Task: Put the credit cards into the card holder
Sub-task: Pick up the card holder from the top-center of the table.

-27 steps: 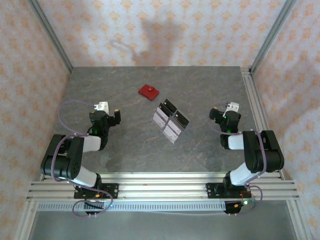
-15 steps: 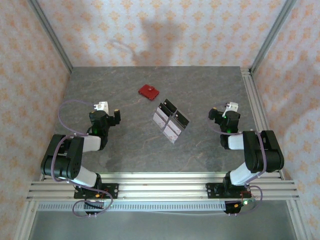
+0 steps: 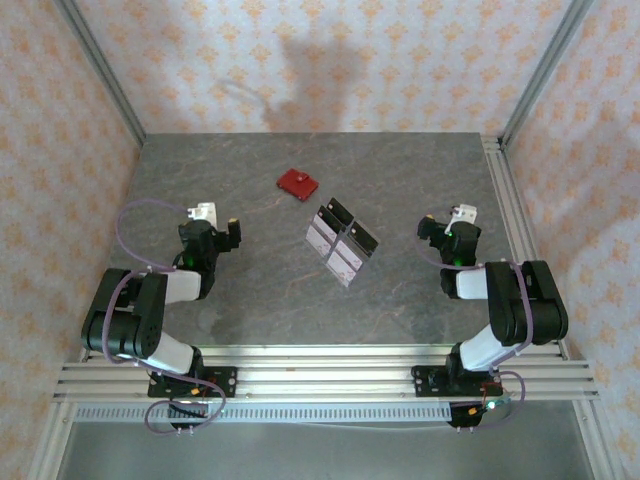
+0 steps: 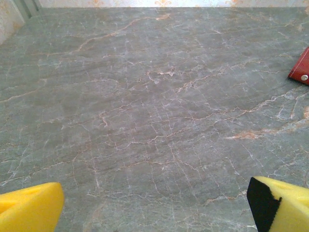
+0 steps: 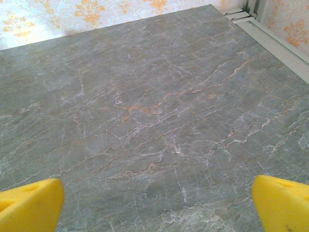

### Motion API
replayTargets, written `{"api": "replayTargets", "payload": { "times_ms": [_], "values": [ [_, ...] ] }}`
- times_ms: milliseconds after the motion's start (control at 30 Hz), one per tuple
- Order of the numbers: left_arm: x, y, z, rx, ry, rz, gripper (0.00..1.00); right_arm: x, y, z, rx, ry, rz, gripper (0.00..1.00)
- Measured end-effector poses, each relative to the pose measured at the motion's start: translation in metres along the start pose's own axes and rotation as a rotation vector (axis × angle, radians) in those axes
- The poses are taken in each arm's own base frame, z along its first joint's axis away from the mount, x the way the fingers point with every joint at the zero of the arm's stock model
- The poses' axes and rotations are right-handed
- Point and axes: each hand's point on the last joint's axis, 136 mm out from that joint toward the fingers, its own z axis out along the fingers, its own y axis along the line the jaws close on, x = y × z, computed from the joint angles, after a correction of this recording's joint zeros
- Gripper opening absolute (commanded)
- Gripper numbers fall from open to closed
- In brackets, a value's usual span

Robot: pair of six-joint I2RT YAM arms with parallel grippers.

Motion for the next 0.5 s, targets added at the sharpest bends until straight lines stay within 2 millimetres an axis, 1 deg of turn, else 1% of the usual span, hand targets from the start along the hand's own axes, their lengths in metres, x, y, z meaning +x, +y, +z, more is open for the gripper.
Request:
{"api": "replayTargets", "payload": {
  "times_ms": [67,133,200,333,433,500],
  "values": [
    [-0.004,-0.001,0.002,-0.002,0.028,0.006,0.98,-0.004,-0.001,-0.004,0.009,0.001,0.000,0.99],
    [-0.020,-0.001,0.002,-0.006,0.034,0.002,0.98,-0.016,-0.002,-0.014,0.018,-0.010,0.005,0.99],
    [-0.040,-0.001,-0.002,-0.010,0.023,-0.010,0.98,-0.037,-0.003,-0.024,0.029,-0.038,0.038,0.99],
    [-0.074,0.002,-0.015,-0.022,0.018,-0.076,0.99,-0.095,-0.002,-0.041,0.045,-0.109,0.209,0.99],
    [-0.086,0.003,-0.023,-0.026,0.051,-0.143,0.99,-0.125,0.011,-0.059,-0.035,-0.142,0.306,0.99],
    [-0.089,0.001,-0.027,-0.023,0.090,-0.193,1.00,-0.135,0.023,-0.070,-0.104,-0.124,0.354,0.94]
  ]
}}
